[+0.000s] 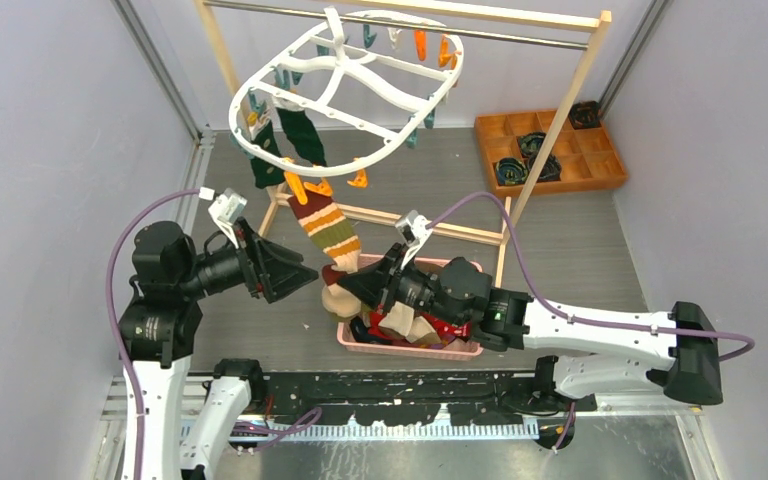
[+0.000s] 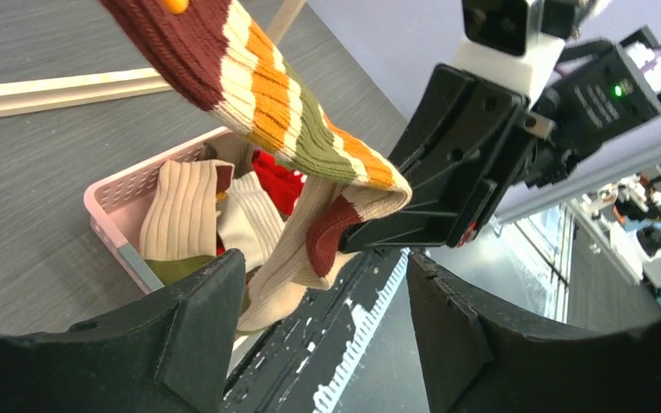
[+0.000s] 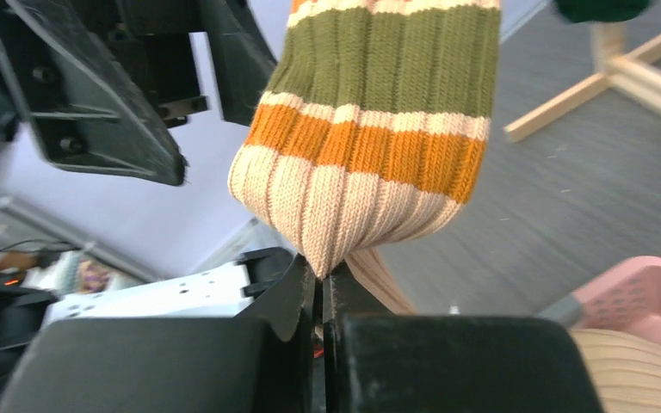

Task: Remove the socks clipped to the hanger
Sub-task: Remove the sock from the hanger.

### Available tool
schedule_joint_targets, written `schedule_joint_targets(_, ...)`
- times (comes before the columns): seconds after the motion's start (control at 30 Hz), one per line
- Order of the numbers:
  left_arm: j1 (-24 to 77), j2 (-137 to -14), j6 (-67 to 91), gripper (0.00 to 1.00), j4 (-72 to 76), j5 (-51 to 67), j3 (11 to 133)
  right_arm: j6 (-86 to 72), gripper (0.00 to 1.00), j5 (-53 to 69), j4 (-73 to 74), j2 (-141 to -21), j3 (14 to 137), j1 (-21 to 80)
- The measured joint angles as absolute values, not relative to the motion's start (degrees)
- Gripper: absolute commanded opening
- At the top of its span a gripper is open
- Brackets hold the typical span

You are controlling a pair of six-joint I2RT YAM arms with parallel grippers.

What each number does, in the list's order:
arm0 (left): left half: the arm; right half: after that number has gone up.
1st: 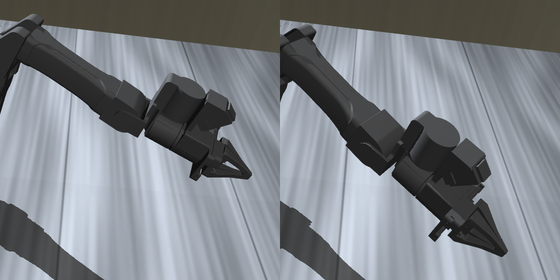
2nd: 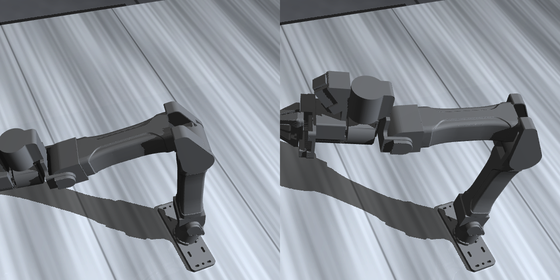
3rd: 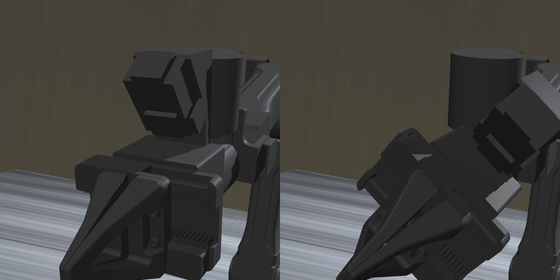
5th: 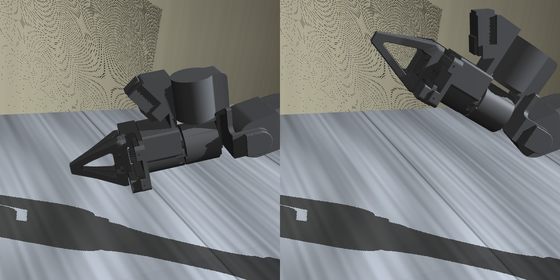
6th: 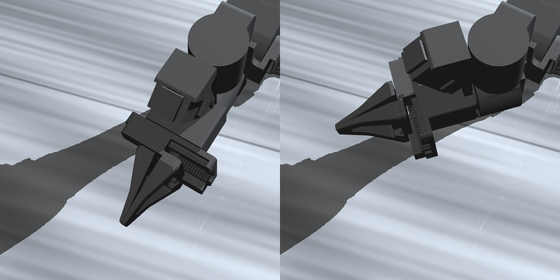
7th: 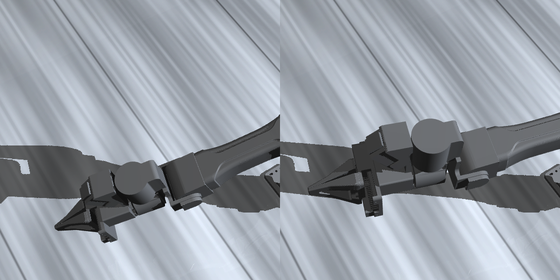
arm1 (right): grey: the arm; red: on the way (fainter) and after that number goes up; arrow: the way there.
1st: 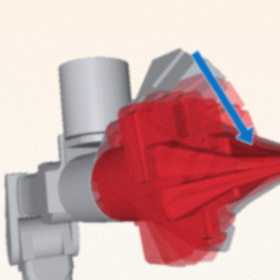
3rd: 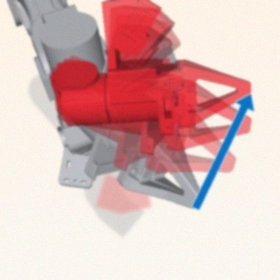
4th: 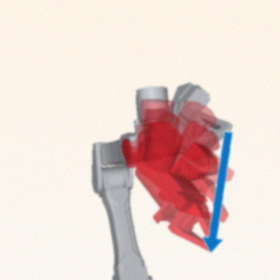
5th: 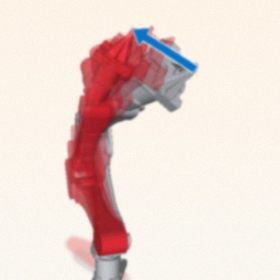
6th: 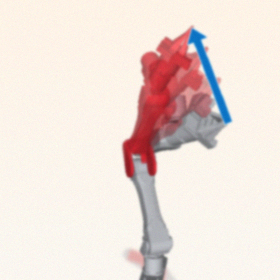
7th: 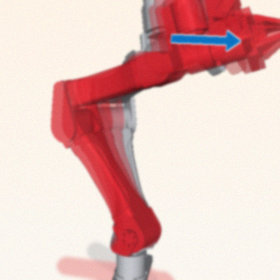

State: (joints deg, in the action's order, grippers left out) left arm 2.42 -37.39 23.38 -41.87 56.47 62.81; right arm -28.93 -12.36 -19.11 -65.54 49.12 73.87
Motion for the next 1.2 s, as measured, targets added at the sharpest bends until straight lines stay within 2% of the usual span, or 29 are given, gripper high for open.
schedule_joint_targets(0.23,2.4,-37.4,16.8,0.63,-45.5,63.0,61.2,-38.6,0.01,3.2,-23.6,-65.4,47.9,69.9)
schedule_joint_targets(0.4,2.4,-37.7,11.2,0.68,-50.7,68.9,60.1,-45.9,0.01,11.7,-31.4,-66.4,46.5,67.3)
schedule_joint_targets(0.6,2.5,-37.5,8.1,0.73,-53.5,74.8,59.3,-52.0,0.01,16.2,-39.8,-69.6,46.0,64.9)
schedule_joint_targets(0.67,2.5,-36.7,7.8,0.67,-53.9,76.1,58.2,-53.6,0.01,17.0,-41.8,-71.7,46.3,64.6)
schedule_joint_targets(0.7,2.5,-36.1,7.5,0.6,-54.0,76.5,57.4,-54.4,0.01,17.4,-42.9,-73.0,46.5,64.6)
schedule_joint_targets(0.73,2.5,-35.5,7.4,0.49,-54.2,76.6,56.9,-55.1,0.05,17.8,-43.7,-74.1,46.8,64.6)
schedule_joint_targets(0.8,2.5,-34.3,7.2,0.19,-54.7,76.0,56.0,-56.5,0.19,18.3,-44.7,-76.2,47.5,64.6)
schedule_joint_targets(0.87,2.5,-33.1,6.9,0.04,-54.9,74.0,55.7,-57.0,0.29,17.8,-44.1,-76.8,47.7,64.7)
schedule_joint_targets(0.97,2.5,-30.6,7.7,0.0,-54.6,69.5,55.5,-54.5,0.48,12.8,-38.3,-74.9,48.1,65.9)
schedule_joint_targets(1.2,2.6,-28.4,8.4,0.0,-53.0,62.1,57.4,-39.0,0.66,-20.5,-14.3,-67.0,59.7,79.3)
